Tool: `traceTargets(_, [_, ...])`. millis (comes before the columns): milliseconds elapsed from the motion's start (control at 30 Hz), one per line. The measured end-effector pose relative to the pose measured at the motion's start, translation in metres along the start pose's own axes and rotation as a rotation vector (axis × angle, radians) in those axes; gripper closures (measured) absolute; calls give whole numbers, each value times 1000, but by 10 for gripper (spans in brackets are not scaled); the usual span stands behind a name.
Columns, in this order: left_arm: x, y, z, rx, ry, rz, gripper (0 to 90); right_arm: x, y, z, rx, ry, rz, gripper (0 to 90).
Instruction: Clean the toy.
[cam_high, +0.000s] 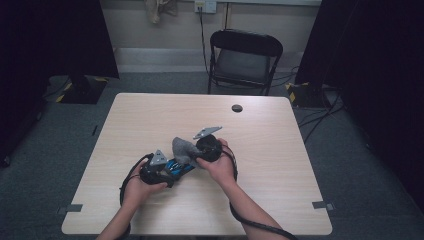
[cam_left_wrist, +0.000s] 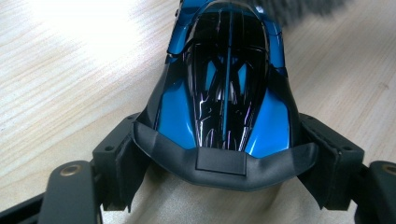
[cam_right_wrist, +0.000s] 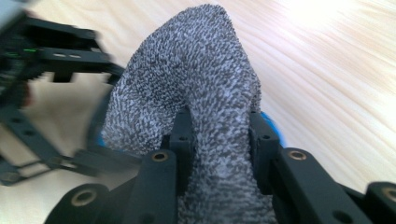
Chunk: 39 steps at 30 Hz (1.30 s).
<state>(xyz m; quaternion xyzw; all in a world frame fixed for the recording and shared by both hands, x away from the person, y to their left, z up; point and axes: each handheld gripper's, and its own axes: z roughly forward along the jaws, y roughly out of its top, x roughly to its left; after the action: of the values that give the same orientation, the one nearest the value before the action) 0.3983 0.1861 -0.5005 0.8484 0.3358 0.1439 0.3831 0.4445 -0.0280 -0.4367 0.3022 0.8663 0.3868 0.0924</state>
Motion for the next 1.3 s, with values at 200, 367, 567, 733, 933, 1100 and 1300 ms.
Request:
traceTargets(200, [0, 0, 0, 0, 0, 0, 243, 30, 6, 26, 28, 55, -59, 682])
traceTargets(367, [0, 0, 0, 1, 1, -1, 243, 39, 9, 37, 15, 101, -76, 674])
traceTargets(567, [0, 0, 0, 1, 2, 1, 243, 40, 10, 40, 20, 84, -80, 677])
traceTargets(733, [0, 0, 0, 0, 1, 1, 243, 34, 12, 41, 12, 38, -53, 679])
traceTargets(933, [0, 0, 0, 1, 2, 0, 243, 19, 13, 38, 15, -27, -37, 679])
traceTargets(1100, [0, 0, 0, 1, 1, 0, 243, -5, 7, 35, 27, -97, -15, 679])
traceTargets(1300, [0, 0, 0, 1, 0, 1, 243, -26, -2, 33, 30, -119, 31, 679])
